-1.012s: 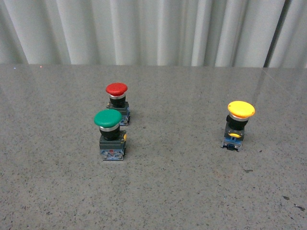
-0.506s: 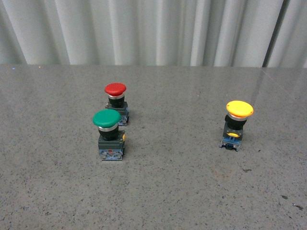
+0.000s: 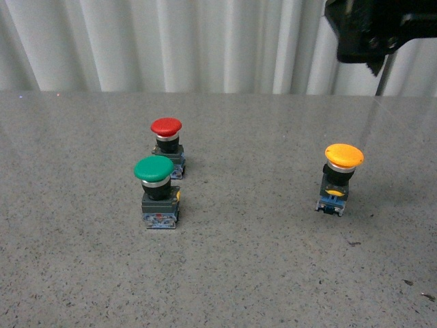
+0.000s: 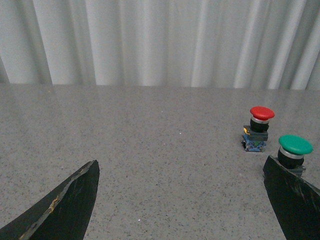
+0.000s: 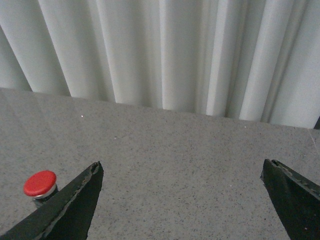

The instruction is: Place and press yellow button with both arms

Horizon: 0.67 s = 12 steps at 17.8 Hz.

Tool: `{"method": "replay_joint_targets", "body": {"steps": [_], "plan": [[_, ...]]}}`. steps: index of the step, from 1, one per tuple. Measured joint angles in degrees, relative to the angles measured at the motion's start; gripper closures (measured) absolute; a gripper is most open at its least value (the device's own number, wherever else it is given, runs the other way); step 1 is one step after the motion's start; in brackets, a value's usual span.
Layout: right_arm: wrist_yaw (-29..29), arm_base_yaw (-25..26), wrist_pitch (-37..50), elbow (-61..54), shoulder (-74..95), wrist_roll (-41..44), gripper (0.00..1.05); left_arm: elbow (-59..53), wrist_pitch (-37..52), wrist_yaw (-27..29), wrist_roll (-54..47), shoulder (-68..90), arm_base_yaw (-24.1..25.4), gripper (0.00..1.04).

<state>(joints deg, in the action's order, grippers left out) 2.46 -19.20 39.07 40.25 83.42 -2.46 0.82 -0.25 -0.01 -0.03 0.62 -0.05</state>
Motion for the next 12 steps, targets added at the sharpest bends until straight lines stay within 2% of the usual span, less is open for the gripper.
{"method": "replay_joint_targets", "body": {"steps": [4,7,9,12], "plan": [[1.4,-0.2,-2.4,1.1,5.5,1.0,0.49,0.0,0.0,0.0,0.0,0.0,0.0,0.07],[0.0,1.3,-5.9,-0.9,4.1,0.9,0.84,0.0,0.0,0.0,0.0,0.0,0.0,0.07],[-0.8,1.7,-6.9,-1.8,4.1,0.6,1.02,0.0,0.0,0.0,0.0,0.0,0.0,0.07],[-2.0,1.5,-6.1,-2.5,6.7,-0.2,1.03,0.0,0.0,0.0,0.0,0.0,0.0,0.07]]}}
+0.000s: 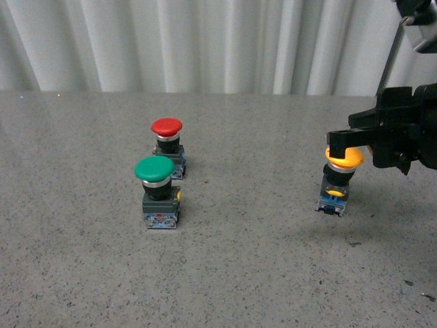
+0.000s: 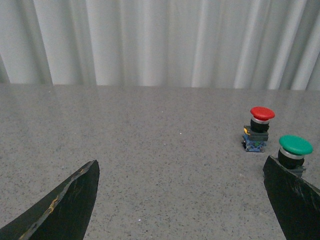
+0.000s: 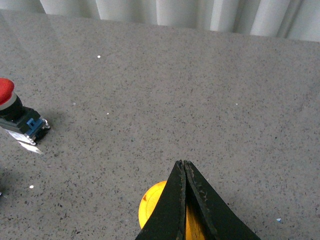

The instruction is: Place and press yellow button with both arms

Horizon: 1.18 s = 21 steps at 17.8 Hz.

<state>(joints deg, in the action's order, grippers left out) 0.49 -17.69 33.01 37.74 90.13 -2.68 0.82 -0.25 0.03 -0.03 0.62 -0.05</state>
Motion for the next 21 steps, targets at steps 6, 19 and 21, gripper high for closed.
{"method": "replay_joint_targets", "body": {"steps": [6,19,21], "plan": [[-0.1,-0.8,0.4,0.7,3.6,-0.5,1.03,0.0,0.0,0.0,0.0,0.0,0.0,0.07],[0.1,-0.2,-1.9,1.5,5.5,0.4,1.03,0.0,0.0,0.0,0.0,0.0,0.0,0.07],[-0.3,-0.3,-0.3,0.4,4.0,0.1,1.03,0.0,0.0,0.0,0.0,0.0,0.0,0.07]]}}
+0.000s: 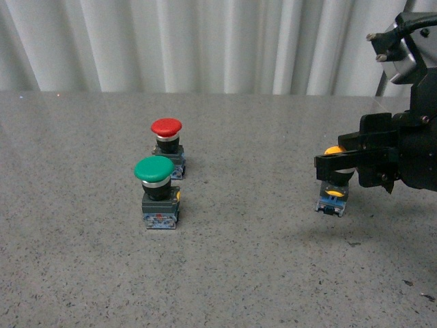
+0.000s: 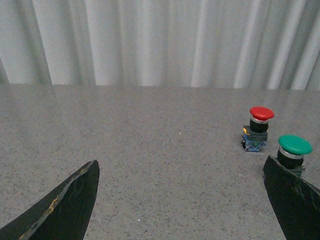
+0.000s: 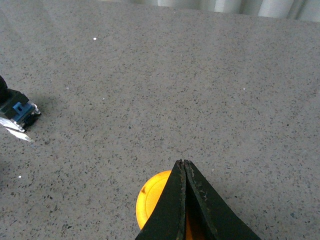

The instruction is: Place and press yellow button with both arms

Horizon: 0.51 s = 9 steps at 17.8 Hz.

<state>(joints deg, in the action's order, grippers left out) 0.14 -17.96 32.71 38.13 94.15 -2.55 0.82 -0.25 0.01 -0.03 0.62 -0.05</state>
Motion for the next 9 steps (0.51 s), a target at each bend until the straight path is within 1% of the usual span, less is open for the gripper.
{"method": "replay_joint_targets", "body": {"steps": [2,5,6,7,9], "plan": [[0.2,-0.2,1.1,-1.2,-2.2,-0.2,1.03,0.0,0.0,0.0,0.0,0.0,0.0,0.07],[-0.4,-2.0,14.0,-3.1,-10.4,-4.9,1.03,0.0,0.0,0.0,0.0,0.0,0.0,0.07],[-0.6,-2.2,16.8,-3.5,-13.9,-7.3,1.03,0.0,0.0,0.0,0.0,0.0,0.0,0.07],[-1.5,-2.8,17.6,-5.1,-17.6,-10.2,1.03,0.0,0.0,0.0,0.0,0.0,0.0,0.07],[-1.9,-2.6,14.5,-11.0,-23.4,-14.7,1.03,0.0,0.0,0.0,0.0,0.0,0.0,0.07]]}}
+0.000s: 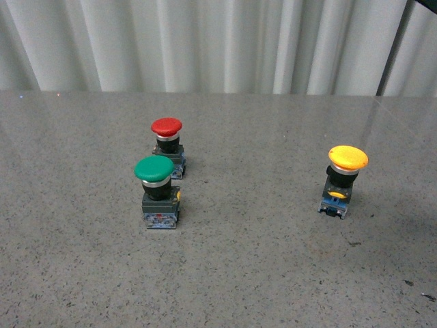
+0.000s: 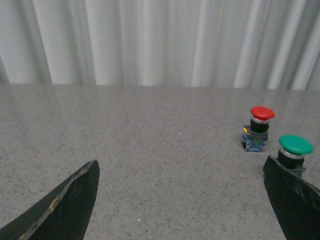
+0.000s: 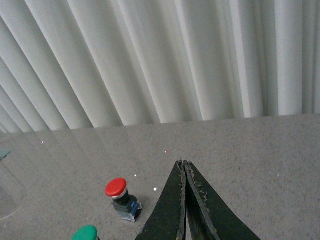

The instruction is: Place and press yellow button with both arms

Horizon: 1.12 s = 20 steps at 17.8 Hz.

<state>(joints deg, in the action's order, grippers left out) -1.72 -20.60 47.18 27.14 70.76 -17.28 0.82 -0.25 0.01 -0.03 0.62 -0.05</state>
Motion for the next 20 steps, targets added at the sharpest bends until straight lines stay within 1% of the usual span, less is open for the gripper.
{"method": "replay_joint_targets", "body": {"steps": [1,2,3,4,5,6,7,8,9,12,18,20], "plan": [[0.0,0.2,-1.6,-2.7,-4.6,-1.2,1.03,0.0,0.0,0.0,0.0,0.0,0.0,0.07],[4.8,-0.2,-8.0,-4.8,-11.9,0.1,1.03,0.0,0.0,0.0,0.0,0.0,0.0,0.07],[11.8,-0.2,-13.0,-7.0,-17.4,4.3,1.03,0.0,0.0,0.0,0.0,0.0,0.0,0.07],[15.7,1.0,-17.2,-9.6,-22.4,7.3,1.03,0.0,0.0,0.0,0.0,0.0,0.0,0.07],[16.9,4.4,-23.8,-13.8,-30.1,11.6,1.03,0.0,0.0,0.0,0.0,0.0,0.0,0.07],[14.8,7.8,-29.2,-16.7,-36.5,13.3,1.03,0.0,0.0,0.0,0.0,0.0,0.0,0.07],[10.8,11.8,-34.0,-18.3,-42.9,14.5,1.03,0.0,0.0,0.0,0.0,0.0,0.0,0.07],[5.5,16.8,-37.0,-19.1,-48.7,15.5,1.03,0.0,0.0,0.0,0.0,0.0,0.0,0.07],[3.3,20.8,-37.2,-19.4,-52.9,15.9,1.03,0.0,0.0,0.0,0.0,0.0,0.0,0.07],[1.6,20.5,-37.7,-20.8,-55.2,16.3,1.03,0.0,0.0,0.0,0.0,0.0,0.0,0.07],[1.7,20.6,-39.7,-24.1,-60.1,16.8,1.03,0.0,0.0,0.0,0.0,0.0,0.0,0.07],[1.6,20.6,-47.1,-24.5,-65.6,16.9,1.03,0.0,0.0,0.0,0.0,0.0,0.0,0.07]]}}
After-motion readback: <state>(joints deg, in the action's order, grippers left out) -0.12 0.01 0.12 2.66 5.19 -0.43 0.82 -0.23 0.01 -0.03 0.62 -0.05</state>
